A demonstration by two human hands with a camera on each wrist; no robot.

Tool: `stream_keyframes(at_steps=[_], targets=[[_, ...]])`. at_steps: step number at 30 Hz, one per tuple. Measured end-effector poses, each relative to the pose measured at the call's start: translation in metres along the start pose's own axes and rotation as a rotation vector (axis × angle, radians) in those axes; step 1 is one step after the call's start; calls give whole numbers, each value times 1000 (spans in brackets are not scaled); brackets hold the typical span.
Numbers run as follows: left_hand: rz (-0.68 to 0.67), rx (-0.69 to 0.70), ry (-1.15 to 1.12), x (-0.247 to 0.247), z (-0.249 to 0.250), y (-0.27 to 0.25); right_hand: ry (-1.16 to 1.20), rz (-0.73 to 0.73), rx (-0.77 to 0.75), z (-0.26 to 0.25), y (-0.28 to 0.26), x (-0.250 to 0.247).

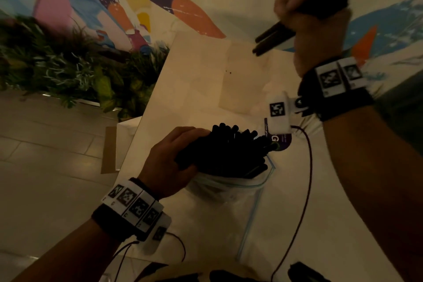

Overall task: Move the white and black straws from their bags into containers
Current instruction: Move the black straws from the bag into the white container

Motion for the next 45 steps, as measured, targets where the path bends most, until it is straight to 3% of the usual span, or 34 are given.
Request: stream_keyframes(at_steps=[7,13,19,24,27,31,36,42,45], targets=[[-1,17,5,5,-3,-4,-260,-5,504,81,-22,-18],[8,3,13,4,-5,-4,-404,4,525,89,-20,-25],[23,0,23,4,-5,-5,-809,-77,748,102,-31,-35],[24,2,24,3,-5,-7,-953,-146,877,110,-46,-38],[20,3,21,3,-6,-7,-907,-105,923,111,-55,-41],[25,10,33,3,-5,-8,-876,-194,1037,109,-65,-46],[27,23,51,3,-4,-6,-673,-166,876,53,-76,-47],[34,12,72,3,-5,-6,-274,-206,941,9,-160,-59],[28,10,57,3,-5,-6,-163,-322,1047,6,-207,-43]])
Point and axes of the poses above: each hand's wrist, its own y-axis towards the middle knuckle, its own x-axis out of the palm, z = x × y, the point moved 7 cm from there along y, towards the middle knuckle, and after that the axes turned 11 degrees about -z, right-handed, at the moved point
